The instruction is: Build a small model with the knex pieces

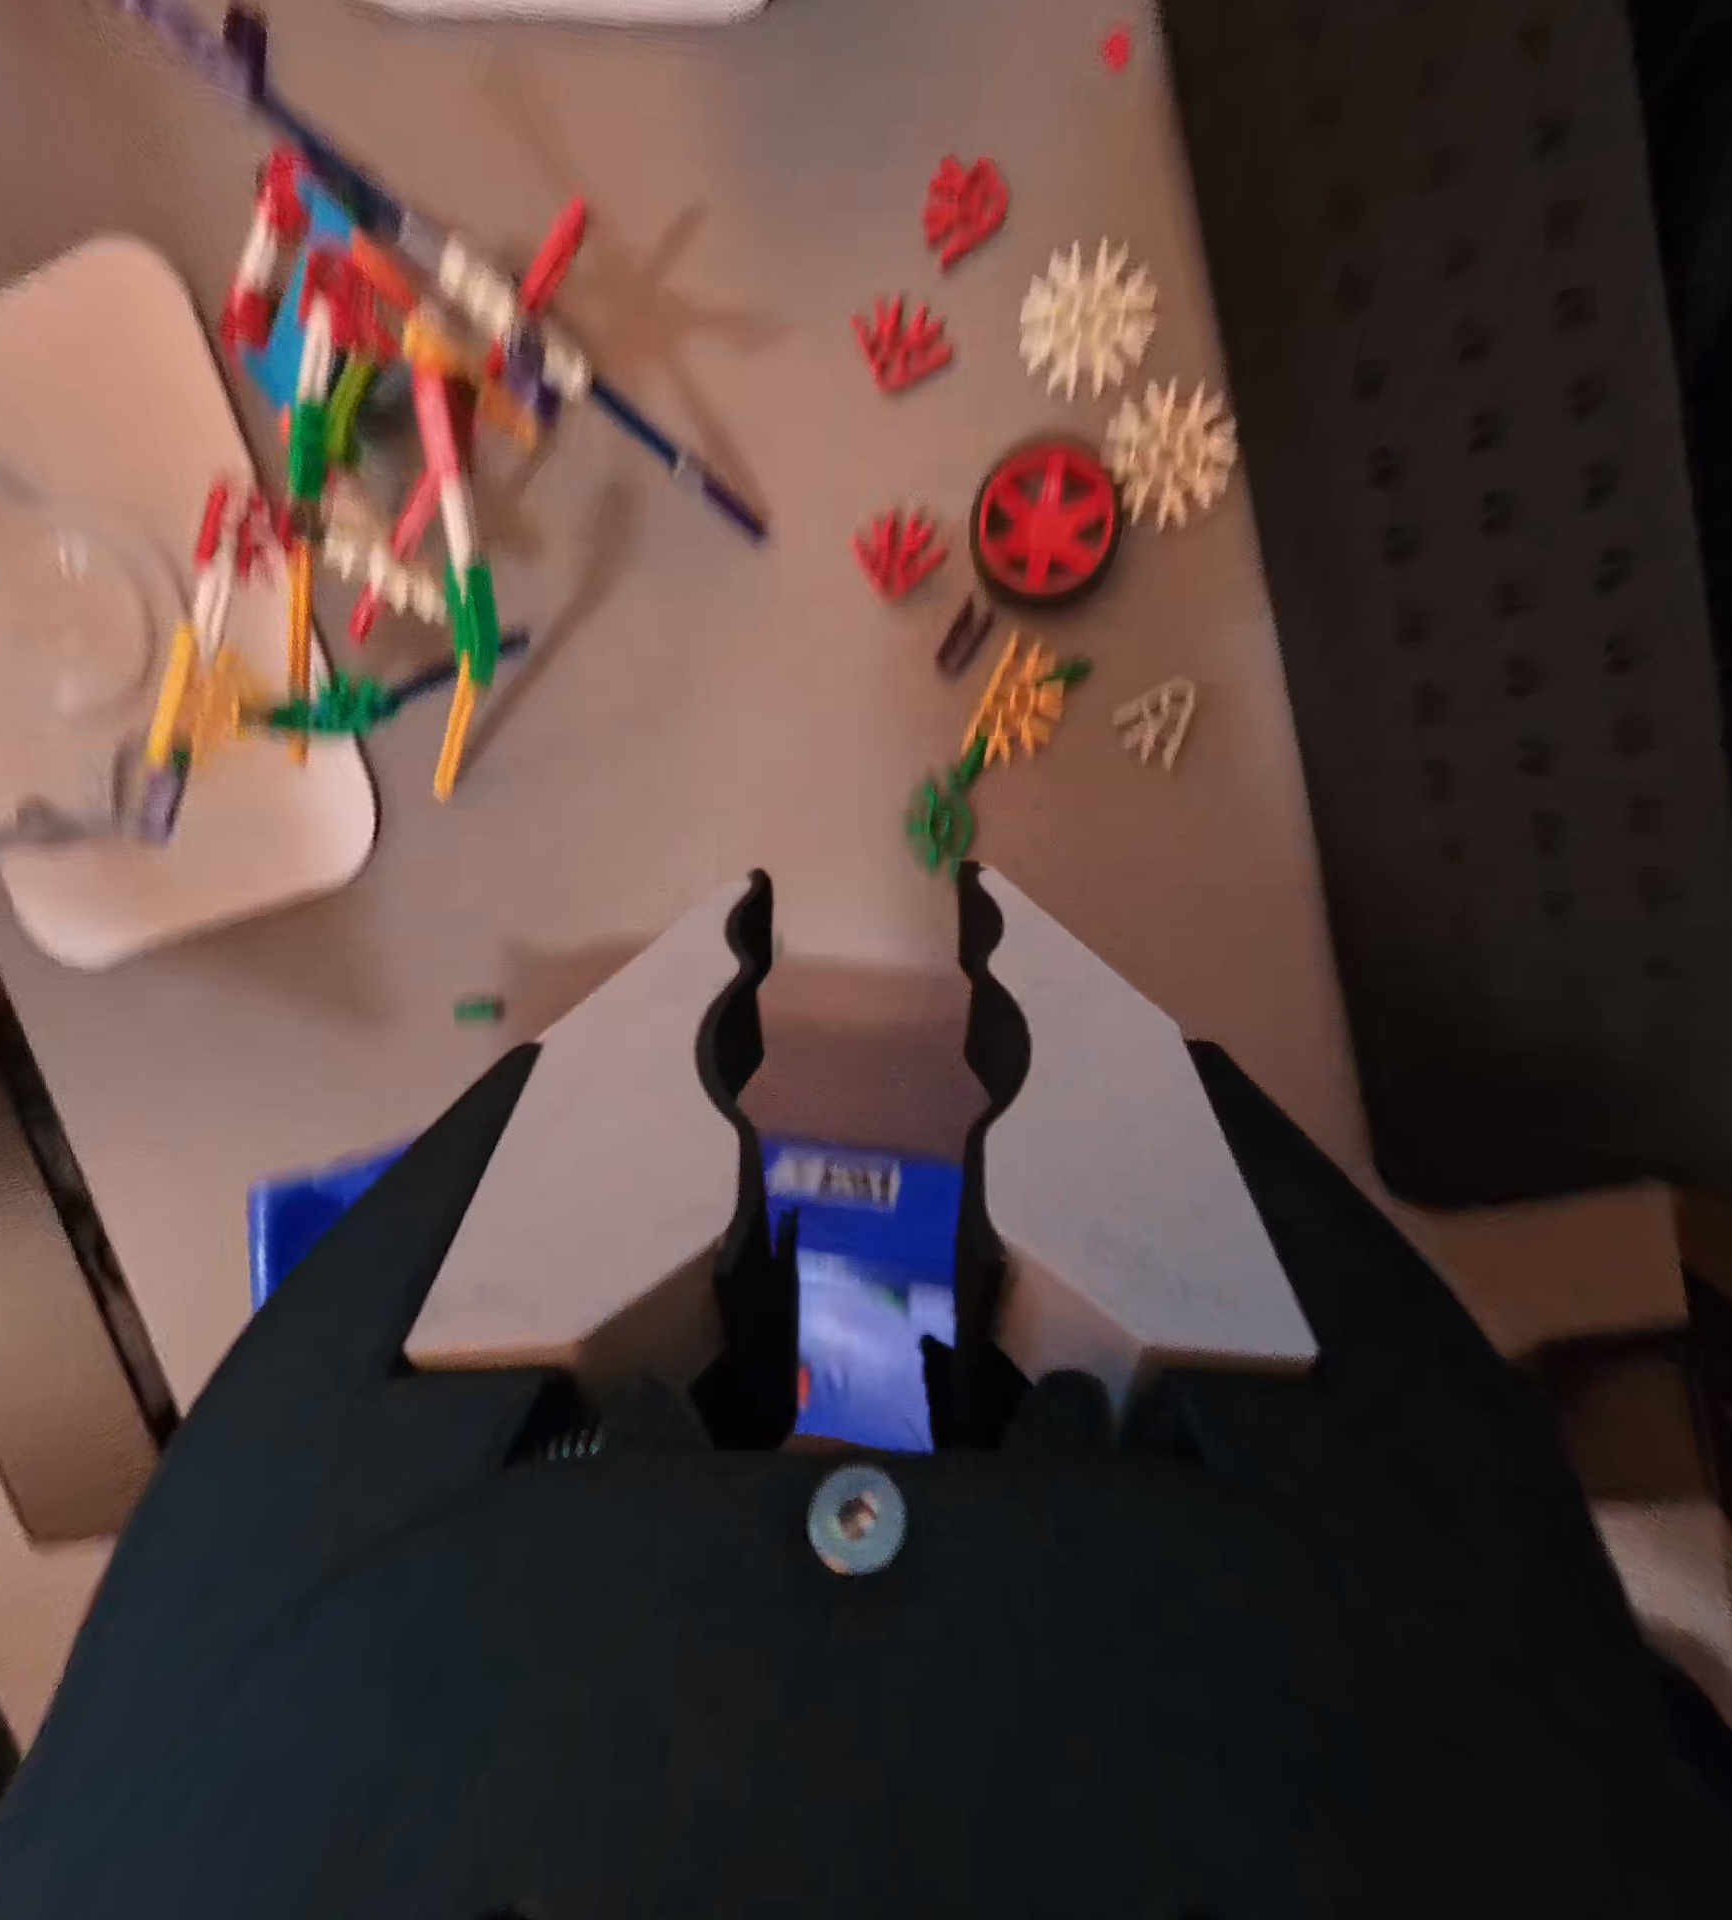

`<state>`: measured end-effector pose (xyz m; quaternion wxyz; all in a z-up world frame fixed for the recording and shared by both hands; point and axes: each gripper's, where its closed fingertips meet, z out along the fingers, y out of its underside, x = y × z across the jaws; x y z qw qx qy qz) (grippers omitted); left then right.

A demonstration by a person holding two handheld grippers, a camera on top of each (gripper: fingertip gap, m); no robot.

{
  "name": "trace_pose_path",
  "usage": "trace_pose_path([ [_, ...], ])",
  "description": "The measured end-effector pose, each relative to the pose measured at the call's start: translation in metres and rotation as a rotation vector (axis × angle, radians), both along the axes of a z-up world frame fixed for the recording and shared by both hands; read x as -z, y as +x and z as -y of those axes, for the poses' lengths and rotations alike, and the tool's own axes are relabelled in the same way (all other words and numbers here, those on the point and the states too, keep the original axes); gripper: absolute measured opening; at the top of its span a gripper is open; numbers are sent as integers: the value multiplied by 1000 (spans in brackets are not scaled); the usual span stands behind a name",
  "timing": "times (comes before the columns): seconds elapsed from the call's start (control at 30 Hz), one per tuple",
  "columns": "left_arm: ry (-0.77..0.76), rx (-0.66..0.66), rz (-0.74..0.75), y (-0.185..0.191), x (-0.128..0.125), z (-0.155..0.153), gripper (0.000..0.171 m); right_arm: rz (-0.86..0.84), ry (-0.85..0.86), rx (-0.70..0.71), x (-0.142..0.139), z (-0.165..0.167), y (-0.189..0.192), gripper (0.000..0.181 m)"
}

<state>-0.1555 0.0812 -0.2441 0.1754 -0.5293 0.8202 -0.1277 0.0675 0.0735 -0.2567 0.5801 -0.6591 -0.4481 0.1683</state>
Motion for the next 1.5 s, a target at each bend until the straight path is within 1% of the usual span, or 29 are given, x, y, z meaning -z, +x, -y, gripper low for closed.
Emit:
trace_pose_path([
  [0.07, -41, -51, -85, -44, -4, -9, 34, 4, -2, 5, 1, -1, 1, 14],
  [0.13, -71, -75, -127, -78, -3, -15, 30, 6, -7, 11, 3, -2, 1, 14],
  [0.17, -112, -87, -155, -93, 0, -13, 31, 8, -9, 14, 4, -3, 2, 14],
  [0.27, -180, -117, -198, -117, 19, -10, 32, 9, -18, 25, 6, -6, 4, 14],
  [0.37, -180, -114, -254, -134, 44, -8, 35, 4, -25, 40, 8, -9, 7, 14],
  [0.5, -205, -106, -267, -142, 68, -5, 37, 4, -26, 58, 9, -13, 10, 14],
  [0.57, -176, -115, -292, -149, 81, -12, 37, 5, -27, 71, 10, -15, 12, 14],
  [0.67, -221, -98, -283, -150, 89, -4, 36, 10, -26, 95, 11, -18, 17, 13],
  [0.73, -205, -69, -314, -156, 96, 0, 36, 5, -30, 104, 11, -20, 18, 13],
  [0.9, -185, -54, -357, -166, 112, -2, 33, 32, -36, 119, 16, -23, 19, 13],
  [1.07, -171, -36, -296, -162, 114, -1, 16, 31, -33, 130, 15, -24, 21, 13],
  [1.13, -133, -24, -285, -162, 114, -3, 11, 32, -34, 132, 16, -25, 21, 13],
  [1.3, -101, -9, -239, -154, 115, 0, 11, 42, -30, 130, 17, -24, 21, 13],
  [1.37, -74, -10, -232, -156, 114, -2, 18, 38, -26, 131, 15, -24, 21, 13],
  [1.5, -139, 6, -133, -146, 104, 10, 23, 39, -23, 130, 15, -24, 21, 13],
])
